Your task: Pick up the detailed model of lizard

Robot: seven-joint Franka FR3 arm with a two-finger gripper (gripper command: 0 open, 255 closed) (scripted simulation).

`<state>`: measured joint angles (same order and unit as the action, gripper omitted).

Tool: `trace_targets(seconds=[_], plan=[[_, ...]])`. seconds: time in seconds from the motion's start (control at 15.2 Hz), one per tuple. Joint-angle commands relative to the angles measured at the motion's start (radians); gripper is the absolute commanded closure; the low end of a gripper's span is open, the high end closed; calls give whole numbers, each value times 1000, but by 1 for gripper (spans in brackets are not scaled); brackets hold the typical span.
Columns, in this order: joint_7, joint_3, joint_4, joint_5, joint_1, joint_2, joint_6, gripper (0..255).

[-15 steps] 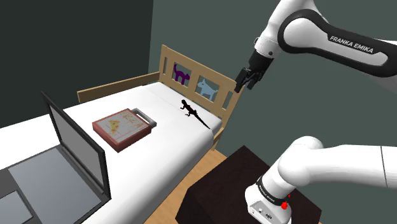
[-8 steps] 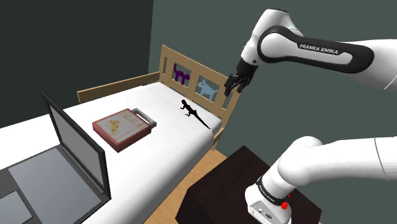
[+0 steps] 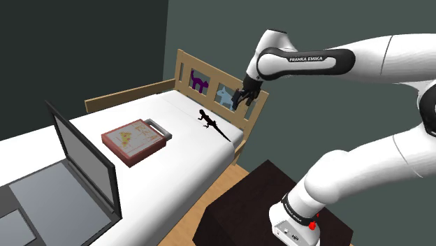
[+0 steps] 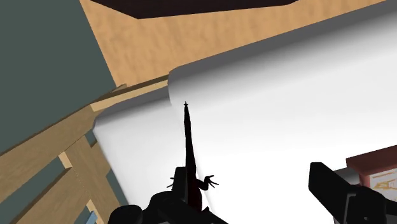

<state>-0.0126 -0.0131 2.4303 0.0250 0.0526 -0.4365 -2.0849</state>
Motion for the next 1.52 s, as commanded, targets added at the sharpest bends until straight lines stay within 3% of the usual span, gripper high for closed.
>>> trace_targets(seconds=[0.0, 0.73, 1.45], plan=[[4, -4, -20, 3, 3, 81, -62, 0], [42, -30, -210, 2, 21, 508, -296, 0], [75, -35, -507, -16, 46, 901, -388, 0]])
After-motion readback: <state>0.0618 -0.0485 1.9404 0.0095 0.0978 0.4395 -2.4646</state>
